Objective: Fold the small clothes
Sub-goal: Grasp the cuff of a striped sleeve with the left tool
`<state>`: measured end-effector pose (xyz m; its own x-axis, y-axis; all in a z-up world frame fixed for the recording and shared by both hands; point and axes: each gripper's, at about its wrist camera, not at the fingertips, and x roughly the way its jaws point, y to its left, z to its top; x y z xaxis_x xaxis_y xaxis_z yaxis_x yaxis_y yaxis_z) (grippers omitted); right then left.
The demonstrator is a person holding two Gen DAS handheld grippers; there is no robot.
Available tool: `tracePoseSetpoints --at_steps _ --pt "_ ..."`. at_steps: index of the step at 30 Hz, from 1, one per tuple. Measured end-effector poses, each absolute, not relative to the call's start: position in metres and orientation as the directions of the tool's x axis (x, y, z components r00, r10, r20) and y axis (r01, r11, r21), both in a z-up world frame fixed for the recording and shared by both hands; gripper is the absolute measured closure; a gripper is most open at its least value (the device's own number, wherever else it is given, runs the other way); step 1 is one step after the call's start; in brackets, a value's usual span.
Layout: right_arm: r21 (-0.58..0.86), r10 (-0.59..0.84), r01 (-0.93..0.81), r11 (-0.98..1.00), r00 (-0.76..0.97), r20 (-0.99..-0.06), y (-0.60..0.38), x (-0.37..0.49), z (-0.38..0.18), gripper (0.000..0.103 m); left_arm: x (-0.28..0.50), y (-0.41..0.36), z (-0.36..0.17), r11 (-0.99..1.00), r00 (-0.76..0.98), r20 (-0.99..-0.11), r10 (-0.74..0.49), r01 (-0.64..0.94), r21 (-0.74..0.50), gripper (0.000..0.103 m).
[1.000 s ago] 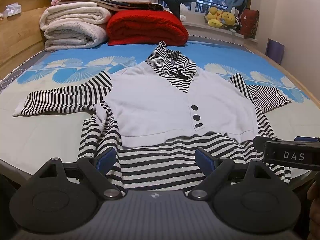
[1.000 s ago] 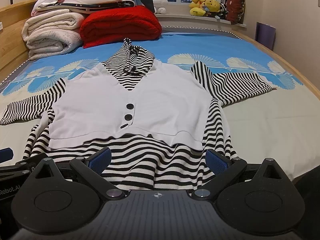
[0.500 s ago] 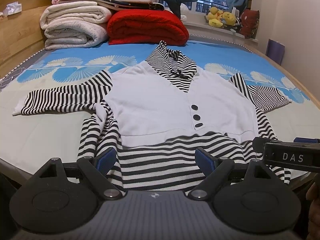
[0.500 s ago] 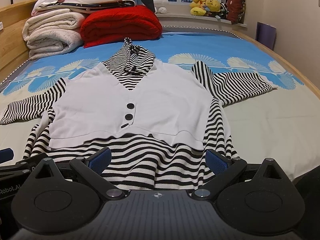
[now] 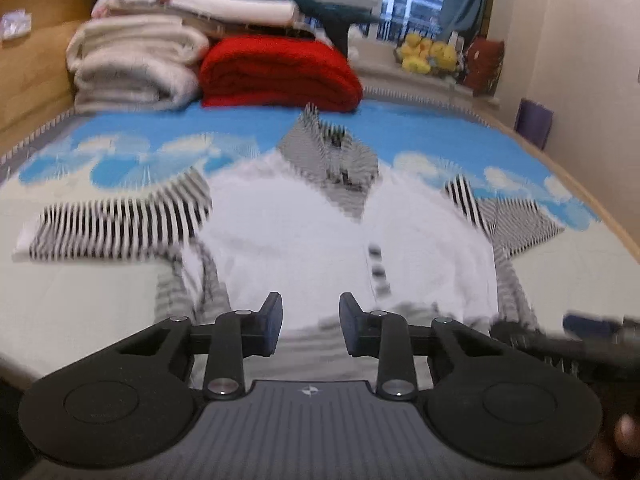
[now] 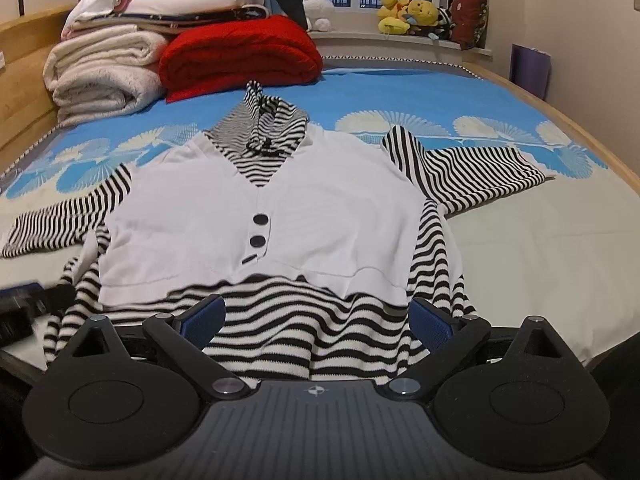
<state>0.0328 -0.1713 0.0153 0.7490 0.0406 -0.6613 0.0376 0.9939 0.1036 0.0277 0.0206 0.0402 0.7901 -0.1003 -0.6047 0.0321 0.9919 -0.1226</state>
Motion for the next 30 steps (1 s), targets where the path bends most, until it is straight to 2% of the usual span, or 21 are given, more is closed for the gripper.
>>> tracePoseSetpoints --at_steps 5,7,8,10,12,13,17,19,23,25,28,30 --pt "0.132 0.061 0.022 0.991 0.803 -0.593 -0.176 0.032 0.024 0.014 0.081 0.065 0.072 0.988 0.853 -0.511 -0.101 0.028 -0.149 0.071" --pt "0.127 0.062 0.012 0.992 0.824 -0.564 -0.176 0.031 0.029 0.024 0.114 0.091 0.073 0.985 0.859 -0.502 -0.1 0.015 -0.17 0.074" --pt "0.118 0.063 0.004 0.993 0.828 -0.557 -0.176 0.031 0.032 0.026 0.131 0.105 0.069 0.982 0.846 -0.522 -0.108 0.009 -0.19 0.078" --pt "0.116 0.077 -0.018 0.993 0.849 -0.522 -0.177 0.03 0.041 0.037 0.168 0.135 0.052 0.981 0.809 -0.58 -0.09 -0.03 -0.193 0.082" --pt "0.131 0.111 -0.054 0.99 0.871 -0.478 -0.179 0.03 0.053 0.044 0.194 0.165 0.028 0.978 0.776 -0.63 -0.033 -0.104 -0.179 0.082" --pt "0.132 0.128 -0.072 0.989 0.865 -0.486 -0.18 0.034 0.059 0.045 0.205 0.182 0.016 0.973 0.758 -0.652 -0.006 -0.147 -0.18 0.082" --pt "0.159 0.197 -0.138 0.977 0.866 -0.459 -0.188 0.058 0.094 0.044 0.228 0.25 -0.036 0.923 0.652 -0.751 0.102 -0.344 -0.173 0.082" --pt "0.147 0.205 -0.156 0.977 0.883 -0.423 -0.194 0.082 0.112 0.036 0.235 0.285 -0.055 0.873 0.581 -0.803 0.131 -0.451 -0.184 0.082" --pt "0.173 0.213 -0.158 0.972 0.905 -0.367 -0.199 0.144 0.138 0.034 0.233 0.353 -0.048 0.786 0.579 -0.786 0.215 -0.581 -0.213 0.08" --pt "0.157 0.21 -0.165 0.974 0.916 -0.341 -0.194 0.179 0.148 0.034 0.23 0.379 -0.063 0.719 0.544 -0.818 0.188 -0.643 -0.263 0.079" --pt "0.17 0.241 -0.193 0.966 0.911 -0.335 -0.191 0.229 0.141 0.034 0.224 0.408 -0.079 0.64 0.536 -0.834 0.128 -0.687 -0.343 0.069" --pt "0.191 0.263 -0.207 0.96 0.901 -0.344 -0.192 0.25 0.122 0.034 0.221 0.416 -0.085 0.614 0.511 -0.847 0.146 -0.718 -0.328 0.068"
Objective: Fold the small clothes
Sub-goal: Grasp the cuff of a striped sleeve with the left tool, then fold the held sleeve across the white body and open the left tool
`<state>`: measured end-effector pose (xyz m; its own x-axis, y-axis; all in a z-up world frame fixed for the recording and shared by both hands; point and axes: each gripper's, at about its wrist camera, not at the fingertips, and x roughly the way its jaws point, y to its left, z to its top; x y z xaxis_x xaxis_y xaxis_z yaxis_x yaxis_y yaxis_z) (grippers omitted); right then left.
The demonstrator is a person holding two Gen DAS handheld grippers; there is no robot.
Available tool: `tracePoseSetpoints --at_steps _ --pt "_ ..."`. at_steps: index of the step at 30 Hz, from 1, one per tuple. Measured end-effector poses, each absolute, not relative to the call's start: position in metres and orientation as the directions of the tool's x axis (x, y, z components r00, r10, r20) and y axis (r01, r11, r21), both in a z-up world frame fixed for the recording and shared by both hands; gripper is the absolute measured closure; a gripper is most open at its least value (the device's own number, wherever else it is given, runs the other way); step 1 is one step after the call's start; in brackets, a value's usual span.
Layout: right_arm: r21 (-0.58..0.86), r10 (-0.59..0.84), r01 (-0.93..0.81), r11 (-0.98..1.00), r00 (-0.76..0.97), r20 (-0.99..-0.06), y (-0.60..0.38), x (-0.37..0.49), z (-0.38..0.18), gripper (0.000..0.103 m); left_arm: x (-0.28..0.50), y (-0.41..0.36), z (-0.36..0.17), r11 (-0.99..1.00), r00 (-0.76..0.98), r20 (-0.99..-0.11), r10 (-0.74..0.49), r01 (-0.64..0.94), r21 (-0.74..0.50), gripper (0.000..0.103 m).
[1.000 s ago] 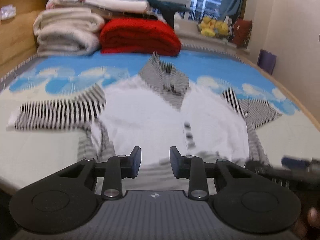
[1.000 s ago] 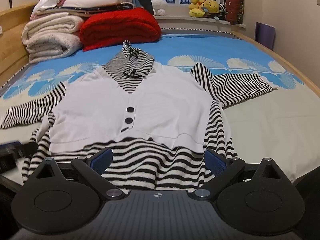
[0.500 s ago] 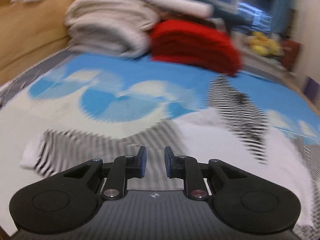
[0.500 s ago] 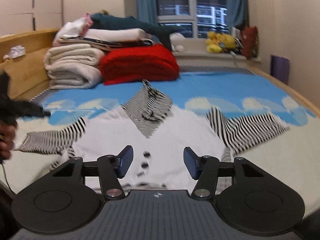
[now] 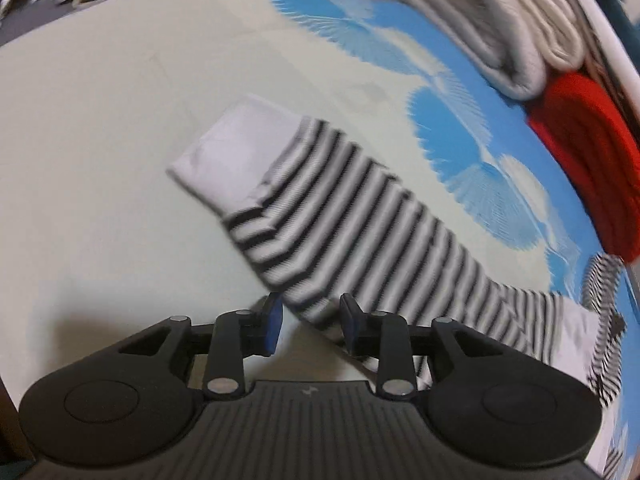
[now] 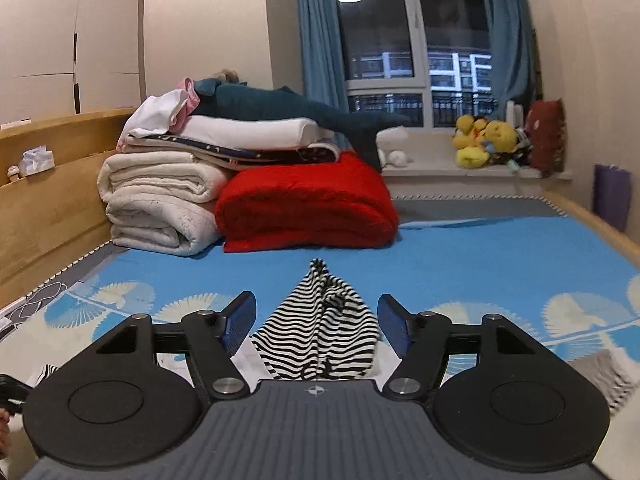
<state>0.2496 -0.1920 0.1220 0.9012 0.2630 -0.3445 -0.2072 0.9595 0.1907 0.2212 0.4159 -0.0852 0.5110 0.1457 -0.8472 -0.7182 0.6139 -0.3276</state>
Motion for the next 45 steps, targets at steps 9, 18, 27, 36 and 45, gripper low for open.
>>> tracePoseSetpoints --at_steps 9,18,27,36,45 --pt "0.279 0.311 -0.206 0.938 0.855 -0.415 -0.204 0.31 0.11 0.049 0.229 0.428 -0.085 0.494 0.469 -0.844 0.261 -0.816 -0.3 0.098" --pt "0.23 0.225 -0.12 0.966 0.831 -0.509 -0.247 0.325 0.089 0.067 0.288 0.263 0.03 0.84 0.746 -0.612 0.263 -0.489 -0.234 0.1" --pt "0.304 0.227 -0.045 0.952 0.769 -0.597 -0.257 0.316 0.064 0.067 0.309 0.022 0.044 0.809 0.642 -0.555 -0.53 0.184 -0.559 0.09" --pt "0.399 0.242 0.063 0.915 0.705 -0.667 -0.268 0.335 0.026 0.067 0.328 0.083 0.022 0.938 0.624 -0.766 -0.158 -0.148 -0.314 0.086" --pt "0.459 0.238 0.342 0.82 0.526 -0.817 -0.282 0.357 -0.064 0.065 0.336 0.142 0.009 0.935 0.517 -0.855 -0.04 -0.283 -0.215 0.086"
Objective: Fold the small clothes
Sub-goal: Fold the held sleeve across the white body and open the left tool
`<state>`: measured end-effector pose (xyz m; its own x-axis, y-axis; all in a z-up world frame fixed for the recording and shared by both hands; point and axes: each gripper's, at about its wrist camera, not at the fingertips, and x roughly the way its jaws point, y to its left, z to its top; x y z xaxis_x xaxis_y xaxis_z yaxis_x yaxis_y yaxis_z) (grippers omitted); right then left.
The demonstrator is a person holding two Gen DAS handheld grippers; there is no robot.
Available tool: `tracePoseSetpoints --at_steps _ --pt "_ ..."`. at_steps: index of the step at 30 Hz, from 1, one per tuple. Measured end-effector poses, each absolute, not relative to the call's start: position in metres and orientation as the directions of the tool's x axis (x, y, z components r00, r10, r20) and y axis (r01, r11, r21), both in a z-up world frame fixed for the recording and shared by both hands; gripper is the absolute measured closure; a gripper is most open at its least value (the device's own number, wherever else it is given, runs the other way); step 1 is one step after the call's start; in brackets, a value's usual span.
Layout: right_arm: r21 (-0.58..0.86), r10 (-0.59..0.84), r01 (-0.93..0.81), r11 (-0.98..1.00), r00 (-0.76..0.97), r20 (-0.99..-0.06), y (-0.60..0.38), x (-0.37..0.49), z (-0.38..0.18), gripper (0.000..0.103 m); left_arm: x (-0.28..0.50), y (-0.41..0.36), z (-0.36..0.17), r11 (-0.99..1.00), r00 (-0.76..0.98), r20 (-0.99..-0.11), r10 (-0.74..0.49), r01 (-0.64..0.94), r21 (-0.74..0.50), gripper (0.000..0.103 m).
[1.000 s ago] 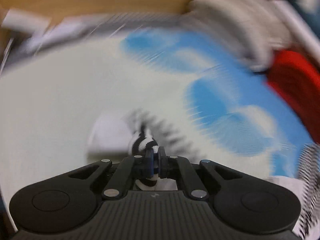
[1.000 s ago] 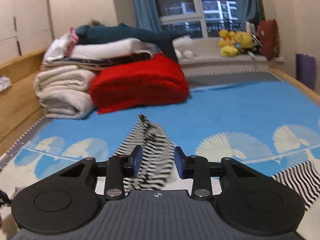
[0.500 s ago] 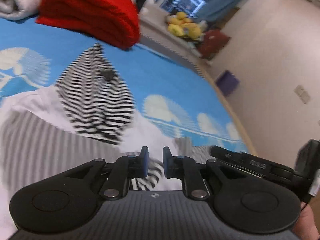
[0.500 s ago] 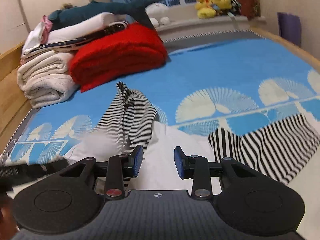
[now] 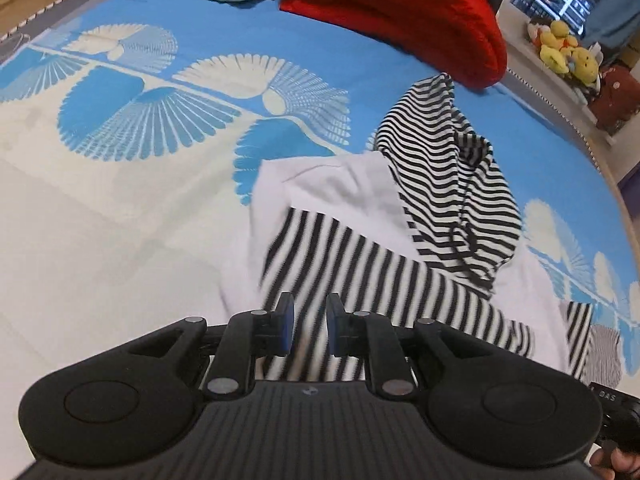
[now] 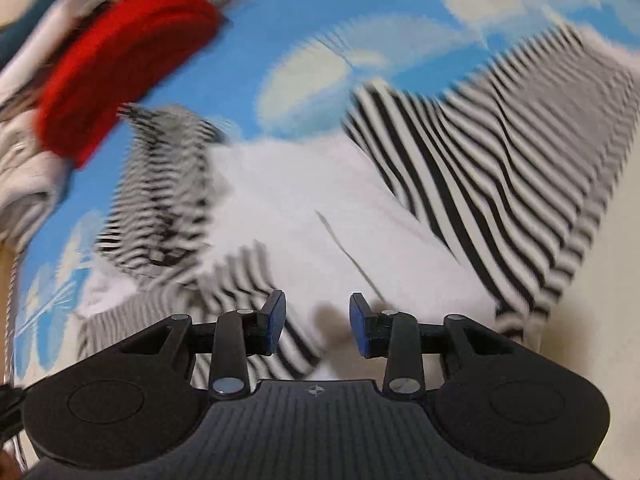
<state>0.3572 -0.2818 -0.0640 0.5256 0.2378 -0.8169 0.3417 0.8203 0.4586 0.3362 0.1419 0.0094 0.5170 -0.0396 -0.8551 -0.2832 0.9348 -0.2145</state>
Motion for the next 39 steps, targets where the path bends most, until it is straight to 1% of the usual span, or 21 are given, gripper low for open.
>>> tracePoseSetpoints --at_steps 2,3,4,5,6,9,13,15,17,18,20,22,24,26,28,29,30,32,34,37,39 --pt "0.467 0.257 0.382 0.797 0.486 -0.835 -0.28 0.361 -0.08 0.065 0.334 0.143 0.009 0.937 0.513 -0.857 -0.038 -0.279 -0.209 0.086" --pt "0.476 0.271 0.394 0.787 0.472 -0.839 -0.279 0.362 -0.086 0.069 0.335 0.145 0.009 0.937 0.511 -0.858 -0.041 -0.278 -0.211 0.086" --pt "0.483 0.281 0.399 0.78 0.467 -0.839 -0.277 0.363 -0.089 0.08 0.335 0.147 0.009 0.937 0.509 -0.859 -0.043 -0.277 -0.211 0.086" --pt "0.49 0.287 0.397 0.777 0.469 -0.835 -0.275 0.364 -0.09 0.087 0.339 0.148 0.006 0.938 0.507 -0.861 -0.042 -0.276 -0.208 0.086" --pt "0.49 0.286 0.389 0.78 0.474 -0.832 -0.272 0.366 -0.088 0.098 0.34 0.149 0.006 0.939 0.505 -0.862 -0.041 -0.274 -0.206 0.086" --pt "0.49 0.264 0.343 0.802 0.531 -0.805 -0.268 0.367 -0.076 0.101 0.342 0.149 0.003 0.944 0.501 -0.864 -0.049 -0.259 -0.203 0.086" --pt "0.54 0.243 0.284 0.793 0.664 -0.707 -0.274 0.358 -0.042 0.101 0.34 0.144 0.001 0.957 0.492 -0.869 -0.051 -0.224 -0.183 0.086" --pt "0.527 0.197 0.244 0.814 0.738 -0.645 -0.276 0.346 -0.021 0.101 0.339 0.141 -0.002 0.962 0.479 -0.876 -0.057 -0.208 -0.176 0.086" --pt "0.489 0.141 0.237 0.839 0.774 -0.617 -0.277 0.338 -0.01 0.101 0.338 0.137 -0.006 0.966 0.468 -0.881 -0.072 -0.188 -0.179 0.086" --pt "0.467 0.11 0.256 0.846 0.774 -0.623 -0.278 0.334 -0.01 0.101 0.338 0.135 -0.009 0.967 0.458 -0.885 -0.086 -0.177 -0.185 0.086" --pt "0.415 0.082 0.319 0.852 0.702 -0.708 -0.279 0.335 -0.024 0.096 0.337 0.128 -0.017 0.967 0.427 -0.897 -0.116 -0.158 -0.201 0.086" --pt "0.403 0.139 0.387 0.83 0.556 -0.82 -0.285 0.342 -0.055 0.095 0.336 0.122 -0.026 0.967 0.399 -0.905 -0.145 -0.134 -0.214 0.086" --pt "0.419 0.137 0.491 0.764 0.511 -0.849 -0.299 0.339 -0.073 0.095 0.333 0.115 -0.036 0.97 0.369 -0.914 -0.169 -0.105 -0.222 0.086" --pt "0.443 0.144 0.484 0.754 0.537 -0.831 -0.305 0.34 -0.073 0.092 0.33 0.109 -0.048 0.978 0.321 -0.932 -0.165 -0.07 -0.197 0.086" --pt "0.504 0.187 0.442 0.742 0.586 -0.788 -0.308 0.343 -0.071 0.076 0.324 0.108 -0.066 0.994 0.259 -0.962 -0.088 -0.04 -0.102 0.085" --pt "0.524 0.213 0.427 0.737 0.588 -0.78 -0.31 0.347 -0.073 0.073 0.321 0.11 -0.069 0.996 0.259 -0.963 -0.08 -0.024 -0.09 0.084" --pt "0.521 0.225 0.429 0.737 0.572 -0.789 -0.311 0.35 -0.076 0.072 0.32 0.112 -0.069 0.996 0.26 -0.962 -0.082 -0.009 -0.088 0.083" --pt "0.463 0.195 0.473 0.749 0.51 -0.838 -0.315 0.353 -0.084 0.072 0.317 0.116 -0.067 0.999 0.256 -0.966 -0.047 -0.011 -0.052 0.071" --pt "0.43 0.164 0.497 0.754 0.491 -0.856 -0.32 0.351 -0.085 0.071 0.316 0.118 -0.065 0.999 0.256 -0.966 -0.037 -0.023 -0.044 0.071" --pt "0.453 0.158 0.45 0.77 0.553 -0.818 -0.326 0.349 -0.069 0.071 0.316 0.11 -0.047 1.0 0.315 -0.949 -0.005 -0.004 -0.007 0.074" --pt "0.463 0.143 0.407 0.788 0.609 -0.78 -0.34 0.345 -0.051 0.072 0.316 0.101 -0.031 0.998 0.384 -0.921 -0.06 0.029 -0.053 0.074"
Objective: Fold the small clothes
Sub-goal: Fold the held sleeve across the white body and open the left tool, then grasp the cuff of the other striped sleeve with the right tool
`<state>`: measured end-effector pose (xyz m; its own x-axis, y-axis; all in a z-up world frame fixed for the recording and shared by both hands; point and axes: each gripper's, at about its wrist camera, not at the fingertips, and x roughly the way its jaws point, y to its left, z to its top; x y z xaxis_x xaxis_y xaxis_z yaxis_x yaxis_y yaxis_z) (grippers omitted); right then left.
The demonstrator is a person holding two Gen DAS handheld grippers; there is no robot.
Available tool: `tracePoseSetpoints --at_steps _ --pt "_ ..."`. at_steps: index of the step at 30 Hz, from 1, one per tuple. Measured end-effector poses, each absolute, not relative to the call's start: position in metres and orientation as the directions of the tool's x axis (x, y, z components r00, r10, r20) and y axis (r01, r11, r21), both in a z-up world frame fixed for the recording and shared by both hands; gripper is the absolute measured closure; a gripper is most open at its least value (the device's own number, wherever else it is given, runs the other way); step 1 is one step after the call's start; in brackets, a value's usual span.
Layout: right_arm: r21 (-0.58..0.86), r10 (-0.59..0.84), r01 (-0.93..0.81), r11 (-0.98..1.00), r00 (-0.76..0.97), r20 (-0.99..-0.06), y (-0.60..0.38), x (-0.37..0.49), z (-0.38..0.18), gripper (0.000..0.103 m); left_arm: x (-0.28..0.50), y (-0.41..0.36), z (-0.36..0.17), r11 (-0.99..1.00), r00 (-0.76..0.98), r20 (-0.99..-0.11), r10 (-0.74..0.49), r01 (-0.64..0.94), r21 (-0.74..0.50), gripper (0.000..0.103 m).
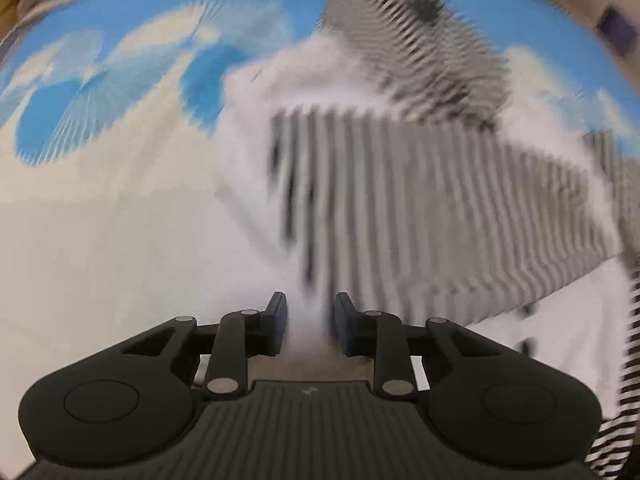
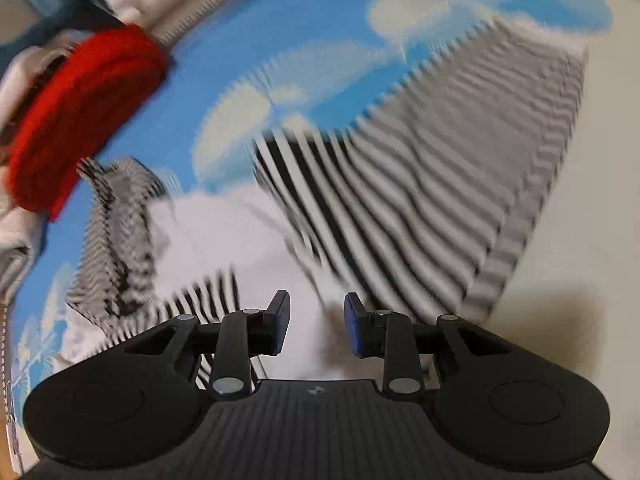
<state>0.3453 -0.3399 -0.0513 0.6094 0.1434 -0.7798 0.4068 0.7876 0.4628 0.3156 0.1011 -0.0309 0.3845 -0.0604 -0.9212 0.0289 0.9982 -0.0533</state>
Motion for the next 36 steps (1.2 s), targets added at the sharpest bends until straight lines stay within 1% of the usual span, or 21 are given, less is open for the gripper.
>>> tracePoseSetpoints --at_steps 1,2,4,5,7,11,16,22,24,26,27,28,29,30,33,35,36 --pt "0.465 0.129 0.398 0.791 0.634 -0.762 -0.35 0.344 -0.043 0.072 0.316 0.099 -0.03 0.996 0.388 -0.917 -0.09 0.04 -0.081 0.074" --pt "0.468 0.109 0.4 0.788 0.658 -0.745 -0.362 0.343 -0.037 0.072 0.317 0.096 -0.035 0.996 0.365 -0.926 -0.092 0.045 -0.081 0.074" --pt "0.472 0.063 0.434 0.767 0.681 -0.729 -0.391 0.341 -0.031 0.072 0.318 0.09 -0.056 0.999 0.265 -0.964 -0.02 0.053 -0.007 0.074" --pt "0.473 0.034 0.465 0.748 0.685 -0.728 -0.408 0.34 -0.031 0.072 0.318 0.088 -0.061 0.998 0.252 -0.968 -0.003 0.065 0.014 0.074" --pt "0.476 -0.019 0.525 0.705 0.686 -0.728 -0.442 0.331 -0.034 0.071 0.318 0.084 -0.053 0.996 0.282 -0.959 0.003 0.083 0.028 0.074" --pt "0.479 -0.109 0.626 0.616 0.67 -0.735 -0.508 0.316 -0.048 0.071 0.319 0.084 -0.019 0.998 0.395 -0.918 -0.038 0.055 -0.017 0.072" --pt "0.526 -0.122 0.654 0.543 0.682 -0.721 -0.551 0.319 -0.077 0.071 0.324 0.066 -0.009 0.999 0.428 -0.903 -0.039 0.04 -0.024 0.072" --pt "0.55 -0.124 0.66 0.511 0.69 -0.713 -0.57 0.337 -0.104 0.071 0.326 0.05 -0.009 0.997 0.429 -0.902 -0.054 0.068 -0.028 0.072" --pt "0.549 -0.131 0.674 0.494 0.682 -0.72 -0.575 0.344 -0.114 0.072 0.326 0.051 -0.01 0.998 0.432 -0.9 -0.053 0.064 -0.028 0.072" --pt "0.546 -0.157 0.674 0.498 0.689 -0.708 -0.574 0.346 -0.117 0.073 0.328 0.054 -0.011 0.998 0.433 -0.9 -0.046 0.053 -0.025 0.072" --pt "0.537 -0.168 0.675 0.506 0.688 -0.706 -0.572 0.349 -0.116 0.076 0.329 0.056 -0.01 0.999 0.433 -0.9 -0.042 0.047 -0.024 0.072" --pt "0.524 -0.184 0.68 0.512 0.683 -0.707 -0.57 0.352 -0.114 0.089 0.33 0.058 -0.01 0.999 0.435 -0.899 -0.039 0.04 -0.024 0.072" --pt "0.502 -0.208 0.693 0.517 0.671 -0.712 -0.568 0.354 -0.112 0.096 0.33 0.061 -0.009 0.999 0.439 -0.898 -0.037 0.034 -0.025 0.072" --pt "0.483 -0.237 0.708 0.515 0.659 -0.714 -0.566 0.355 -0.11 0.096 0.331 0.065 -0.007 0.999 0.443 -0.896 -0.035 0.028 -0.026 0.072" --pt "0.439 -0.331 0.724 0.532 0.655 -0.68 -0.553 0.356 -0.089 0.098 0.33 0.075 -0.001 1.0 0.457 -0.889 -0.027 0.001 -0.03 0.072" --pt "0.405 -0.39 0.699 0.59 0.686 -0.615 -0.533 0.361 -0.062 0.098 0.329 0.084 0.003 0.999 0.467 -0.884 -0.024 -0.021 -0.039 0.072" --pt "0.386 -0.407 0.663 0.641 0.72 -0.562 -0.516 0.364 -0.043 0.098 0.328 0.088 0.006 0.998 0.472 -0.881 -0.023 -0.033 -0.044 0.072"
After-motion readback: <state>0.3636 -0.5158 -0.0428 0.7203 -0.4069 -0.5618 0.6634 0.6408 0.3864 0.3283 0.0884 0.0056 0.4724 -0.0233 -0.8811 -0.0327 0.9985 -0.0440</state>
